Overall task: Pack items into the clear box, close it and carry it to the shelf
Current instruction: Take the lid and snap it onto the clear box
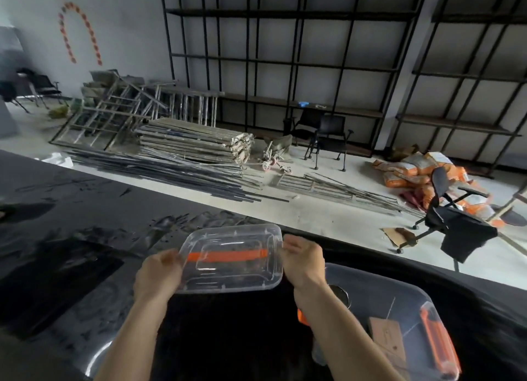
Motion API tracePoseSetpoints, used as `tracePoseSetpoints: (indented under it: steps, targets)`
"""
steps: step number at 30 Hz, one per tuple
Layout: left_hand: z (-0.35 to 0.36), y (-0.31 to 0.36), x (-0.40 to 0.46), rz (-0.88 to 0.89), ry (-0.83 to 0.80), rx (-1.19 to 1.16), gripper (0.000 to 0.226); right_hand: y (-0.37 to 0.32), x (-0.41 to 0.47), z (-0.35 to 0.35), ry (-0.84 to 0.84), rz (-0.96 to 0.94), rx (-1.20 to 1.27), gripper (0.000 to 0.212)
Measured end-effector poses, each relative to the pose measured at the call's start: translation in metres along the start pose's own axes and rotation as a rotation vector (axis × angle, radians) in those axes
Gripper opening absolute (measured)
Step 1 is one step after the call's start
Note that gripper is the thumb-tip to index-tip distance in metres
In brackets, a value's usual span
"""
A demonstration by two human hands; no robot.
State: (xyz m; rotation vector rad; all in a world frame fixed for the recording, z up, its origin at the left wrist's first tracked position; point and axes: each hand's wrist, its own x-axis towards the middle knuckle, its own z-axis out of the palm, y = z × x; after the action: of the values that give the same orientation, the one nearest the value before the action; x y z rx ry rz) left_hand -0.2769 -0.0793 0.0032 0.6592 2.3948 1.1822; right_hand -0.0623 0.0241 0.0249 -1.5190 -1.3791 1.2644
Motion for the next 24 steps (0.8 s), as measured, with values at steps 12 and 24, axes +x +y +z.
tracePoseSetpoints:
  steps: [12, 24]
  targets:
    - [0.101, 0.114, -0.061, 0.119, -0.451, -0.509, 0.023, 0.019, 0.052, -0.207, 0.325, 0.123, 0.303, 0.033]
    - [0.142, 0.137, -0.096, 0.298, -0.551, -0.375, 0.039, 0.038, 0.031, -0.259, 0.463, 0.037, 0.257, 0.027]
